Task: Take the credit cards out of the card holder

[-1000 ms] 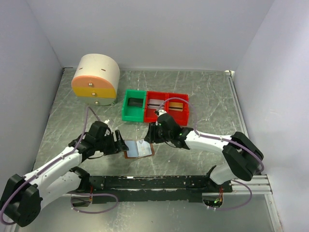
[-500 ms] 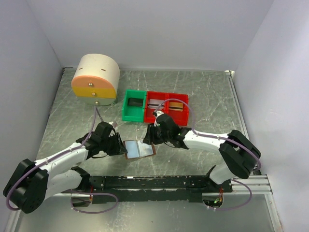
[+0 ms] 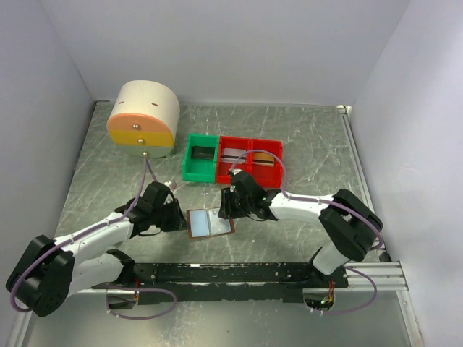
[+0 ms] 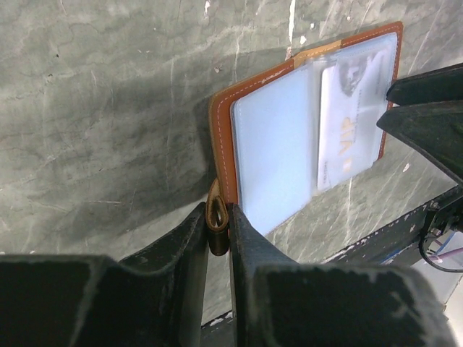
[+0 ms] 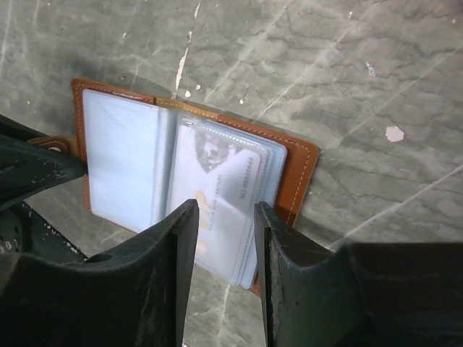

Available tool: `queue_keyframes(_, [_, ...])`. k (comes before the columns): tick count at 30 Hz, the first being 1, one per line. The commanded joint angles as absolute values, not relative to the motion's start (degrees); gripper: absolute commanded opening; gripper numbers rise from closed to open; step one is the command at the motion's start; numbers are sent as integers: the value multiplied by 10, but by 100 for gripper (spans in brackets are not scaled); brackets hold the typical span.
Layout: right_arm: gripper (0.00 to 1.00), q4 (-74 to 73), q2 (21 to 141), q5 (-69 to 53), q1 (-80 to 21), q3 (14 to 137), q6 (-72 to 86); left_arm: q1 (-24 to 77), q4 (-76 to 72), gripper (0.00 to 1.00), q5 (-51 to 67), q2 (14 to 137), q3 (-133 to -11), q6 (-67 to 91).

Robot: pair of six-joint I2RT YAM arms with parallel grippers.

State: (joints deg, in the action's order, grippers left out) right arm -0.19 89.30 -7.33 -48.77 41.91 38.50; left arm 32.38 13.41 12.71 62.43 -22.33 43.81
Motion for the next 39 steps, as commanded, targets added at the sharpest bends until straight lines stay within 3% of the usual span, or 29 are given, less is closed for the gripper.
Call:
queue_keyframes(1, [38,-30,902,-51,-488,439,373,328,121,26,129,618,-224,426])
queue_keyframes(10, [36,2,900,-84,-488,433,368,329,119,23,152,635,-233,404])
queue_keyframes(21, [39,-39,857,-25,-489,431,374,331,143,21,133,625,-239,404])
queue_keyframes(39, [37,8,936,-87,-489,438,373,332,150,19,138,622,-244,401])
